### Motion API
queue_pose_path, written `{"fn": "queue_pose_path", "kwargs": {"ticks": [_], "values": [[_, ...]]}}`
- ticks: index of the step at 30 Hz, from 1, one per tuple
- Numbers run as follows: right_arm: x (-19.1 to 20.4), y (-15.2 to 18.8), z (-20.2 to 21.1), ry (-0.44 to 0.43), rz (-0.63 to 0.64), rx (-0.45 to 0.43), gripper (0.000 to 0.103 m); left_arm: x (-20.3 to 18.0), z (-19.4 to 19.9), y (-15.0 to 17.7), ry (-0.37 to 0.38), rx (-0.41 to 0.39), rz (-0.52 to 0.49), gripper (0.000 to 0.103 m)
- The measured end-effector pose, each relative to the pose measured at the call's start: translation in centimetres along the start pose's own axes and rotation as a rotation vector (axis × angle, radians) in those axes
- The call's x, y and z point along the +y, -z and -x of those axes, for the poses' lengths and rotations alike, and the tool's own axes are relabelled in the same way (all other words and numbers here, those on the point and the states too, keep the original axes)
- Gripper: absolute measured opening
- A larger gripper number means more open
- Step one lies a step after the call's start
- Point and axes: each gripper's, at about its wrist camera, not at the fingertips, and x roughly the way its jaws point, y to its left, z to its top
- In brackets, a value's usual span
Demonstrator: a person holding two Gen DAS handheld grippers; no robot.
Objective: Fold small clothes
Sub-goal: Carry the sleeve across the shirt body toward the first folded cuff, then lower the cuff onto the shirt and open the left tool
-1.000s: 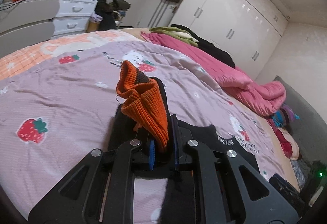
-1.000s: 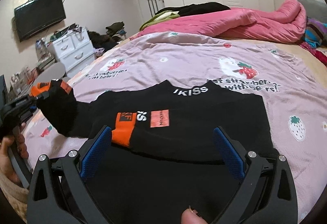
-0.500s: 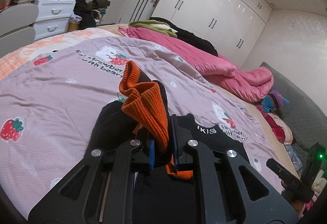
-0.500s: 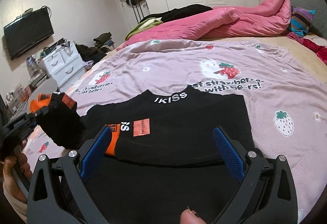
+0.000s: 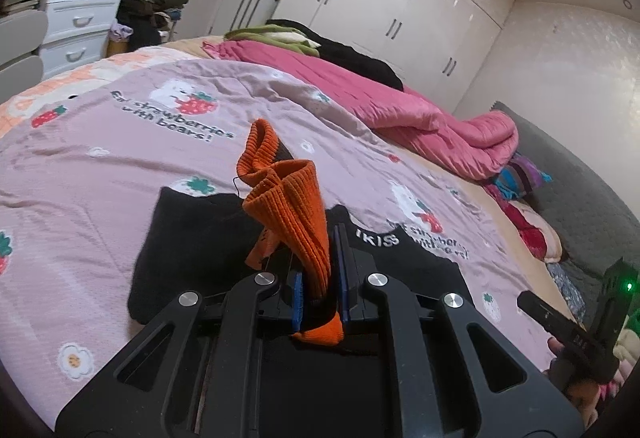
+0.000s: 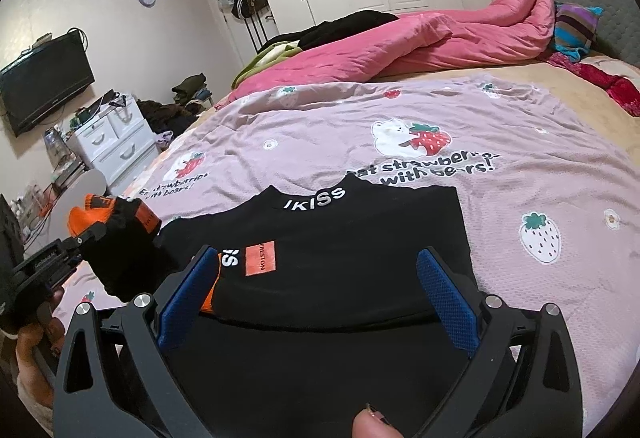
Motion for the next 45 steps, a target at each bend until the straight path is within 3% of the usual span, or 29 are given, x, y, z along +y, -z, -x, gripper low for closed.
{"fn": "queue_pose_path", "kwargs": {"ticks": [17,33,37,40,45], "values": [[-1.2,0.0,0.3,0.015,-0.037,-0.002,0.099,-3.4,-3.5,2.5,0.085,0.11,-0.069,0.006],[-4.4,-0.5,1.3,0.051,-0.114,-0.027,0.099,-6.1,-7.2,5.7,0.131,0.264,-0.165,0.007],[-5.1,-0.4,1.0,0.058,-0.139,-0.015,0.099,-6.3,-7.3,6.0,0.17,0.293,-0.154,0.011],[-5.3,-0.3,0.6,0.06,-0.151,0.0,0.099,-6.6,-6.8,5.9,0.184,0.291,-0.172,0.024],[-5.0,0.1,-0.5,0.047,-0.141,0.042,0.099,-6.8,-6.5,6.0,0.191,0.306,-0.178,0.037]]}}
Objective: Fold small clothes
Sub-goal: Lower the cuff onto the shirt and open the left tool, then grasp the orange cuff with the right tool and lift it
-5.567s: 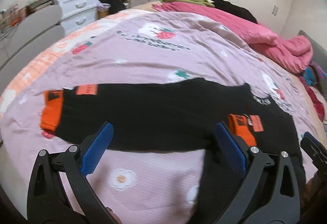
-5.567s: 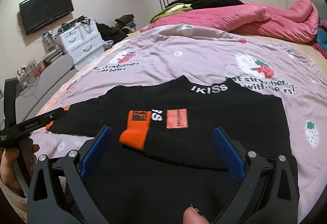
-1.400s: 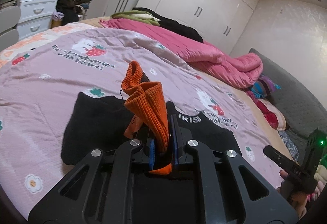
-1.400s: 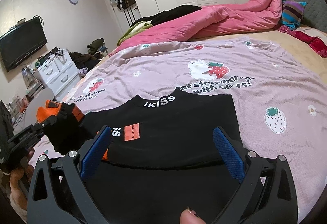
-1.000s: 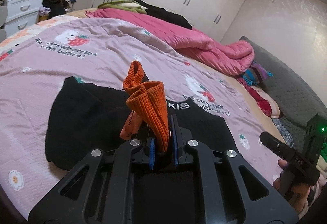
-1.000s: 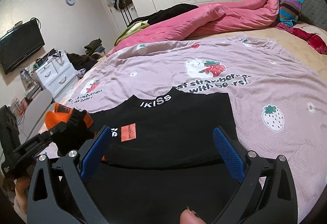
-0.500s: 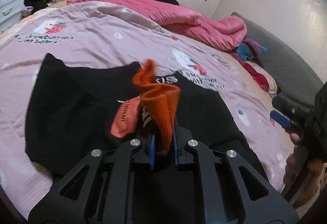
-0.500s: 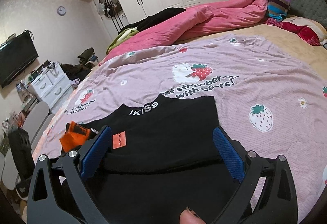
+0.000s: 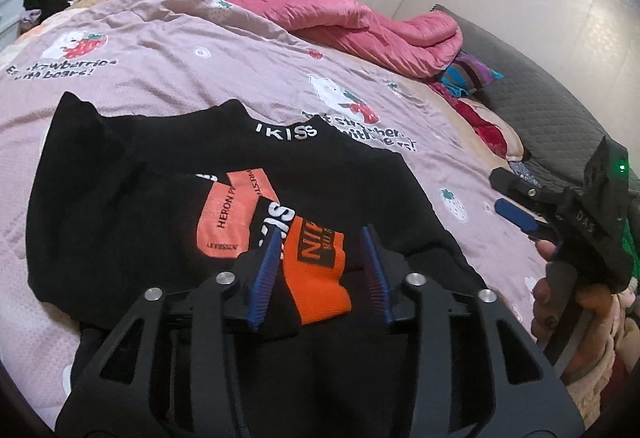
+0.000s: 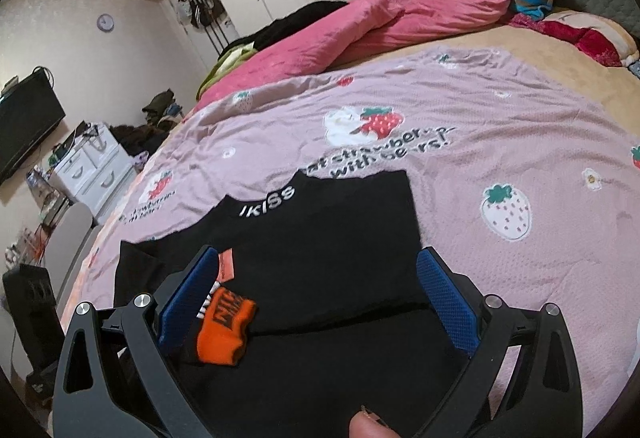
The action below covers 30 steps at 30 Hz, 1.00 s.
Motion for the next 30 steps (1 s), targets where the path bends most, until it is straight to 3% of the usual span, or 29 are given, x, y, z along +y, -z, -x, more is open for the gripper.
{"fn": "queue_pose_path", "kwargs": {"ticks": [2,8,11,20,21,22,24,26,27,29,30], "values": [[0.5,0.4,-0.8,-0.005,0.02,0.03,0.099,0.2,0.1,-0.2,-0.021,0.007,-0.002,0.056],[3.2,2.5,-4.0,-0.038,0.11,0.128,0.099,1.7,1.3,-2.0,-0.157,-0.022,-0.049,0.088],[4.9,3.8,-5.9,-0.066,0.151,0.183,0.099,3.0,1.5,-2.9,-0.247,-0.019,-0.078,0.094],[8.3,5.9,-11.2,-0.105,0.205,0.28,0.096,6.2,1.2,-5.5,-0.349,-0.009,-0.072,0.094],[8.4,6.1,-11.6,-0.109,0.204,0.29,0.092,6.3,1.2,-5.7,-0.35,-0.015,-0.069,0.094],[8.5,6.1,-12.0,-0.104,0.206,0.293,0.078,6.7,1.3,-6.1,-0.353,-0.022,-0.061,0.094],[8.6,6.3,-12.2,-0.096,0.208,0.283,0.073,7.3,1.2,-6.9,-0.359,-0.03,-0.049,0.094],[8.8,6.2,-12.1,-0.129,0.207,0.277,0.052,8.0,1.2,-7.2,-0.359,-0.031,-0.022,0.094],[8.9,6.2,-12.0,-0.135,0.208,0.275,0.048,8.3,1.2,-7.4,-0.352,-0.03,-0.01,0.094],[9.4,6.0,-11.9,-0.16,0.229,0.269,0.021,8.7,1.4,-7.6,-0.328,-0.036,0.02,0.094],[9.6,5.9,-11.8,-0.168,0.238,0.264,0.017,8.7,1.4,-7.7,-0.325,-0.038,0.021,0.094]]}}
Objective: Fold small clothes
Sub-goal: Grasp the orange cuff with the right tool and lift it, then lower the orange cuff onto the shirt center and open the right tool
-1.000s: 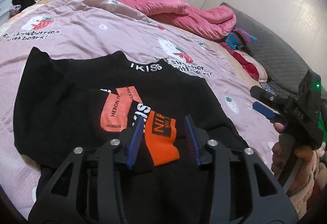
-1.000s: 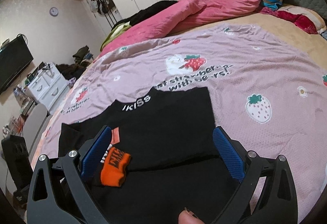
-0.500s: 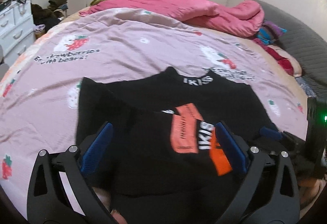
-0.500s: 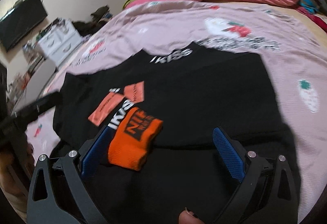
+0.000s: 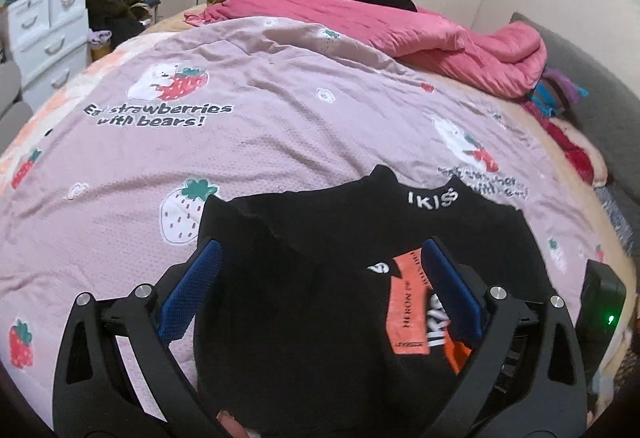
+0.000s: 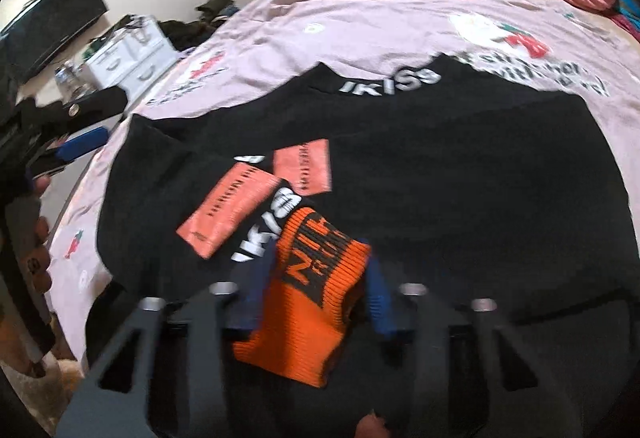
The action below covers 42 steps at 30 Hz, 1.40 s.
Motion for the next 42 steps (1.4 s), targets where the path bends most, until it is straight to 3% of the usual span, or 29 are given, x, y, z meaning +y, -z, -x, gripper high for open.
{"fn": "queue_pose_path", "kwargs": {"ticks": [3,8,15,26,42], "values": [[0.7,-1.2,1.2,-0.034,0.044,-0.025,0.013,0.3,0.5,-0.5,-0.02,-0.023,-0.012,0.094],[1.2,-4.6,5.4,-0.089,0.085,-0.14,0.012,1.7,1.6,-1.3,-0.021,-0.05,0.022,0.094],[-0.4,-8.1,9.4,-0.002,0.118,-0.235,0.012,2.6,2.1,-2.2,-0.036,-0.081,0.039,0.094],[-7.3,-5.2,9.9,0.094,-0.003,-0.228,0.012,0.0,0.1,-1.0,-0.048,-0.034,-0.044,0.094],[-8.0,-3.9,8.8,0.17,0.009,-0.181,0.012,-3.4,-1.7,1.4,-0.044,0.021,-0.152,0.094]]}}
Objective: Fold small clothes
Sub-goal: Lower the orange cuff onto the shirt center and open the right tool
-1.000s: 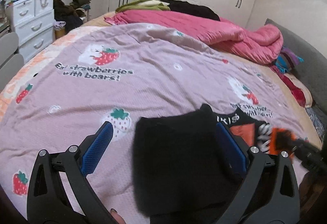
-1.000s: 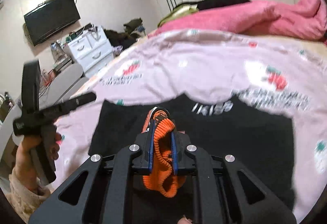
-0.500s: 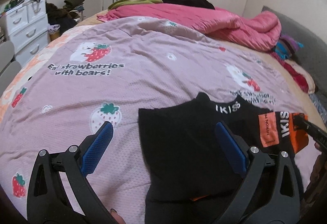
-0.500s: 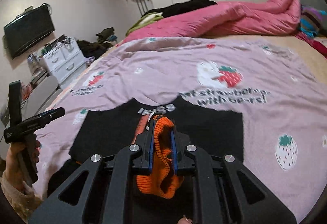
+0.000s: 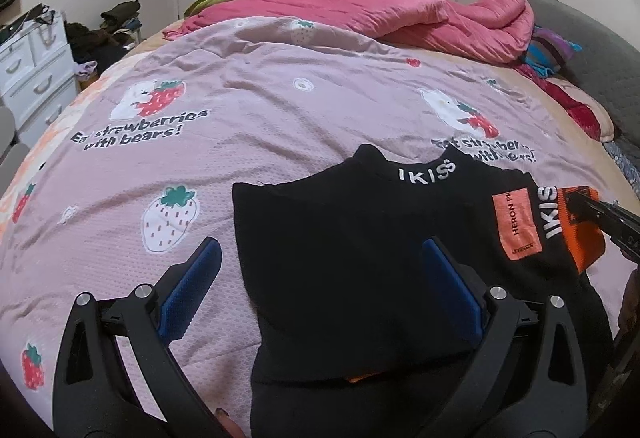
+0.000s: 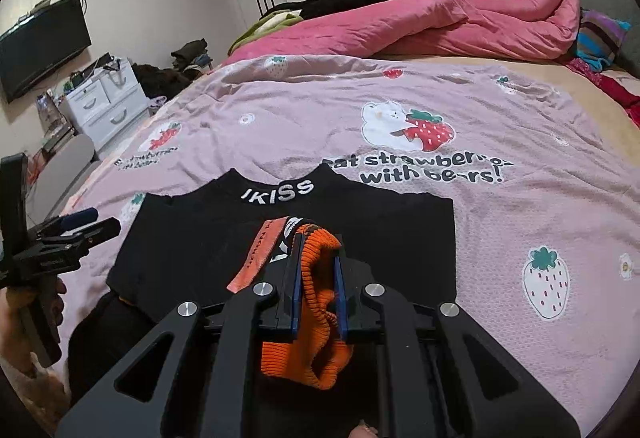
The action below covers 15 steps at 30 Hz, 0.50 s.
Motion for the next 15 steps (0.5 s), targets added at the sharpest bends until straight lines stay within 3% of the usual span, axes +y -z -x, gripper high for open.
{"fn": "queue_pose_path", "kwargs": {"ticks": [11,15], "values": [[-1.0,0.5,-0.4,0.059,-0.027,0.045,0.015,-1.4,-0.8,0.7,0.039,0.027,-0.025,0.094],[-0.2,1.0,-0.4,0.05,-0.006,0.05,0.026,-1.5,-0.9,0.8,0.057,0.034,-0.019,0.094]]}}
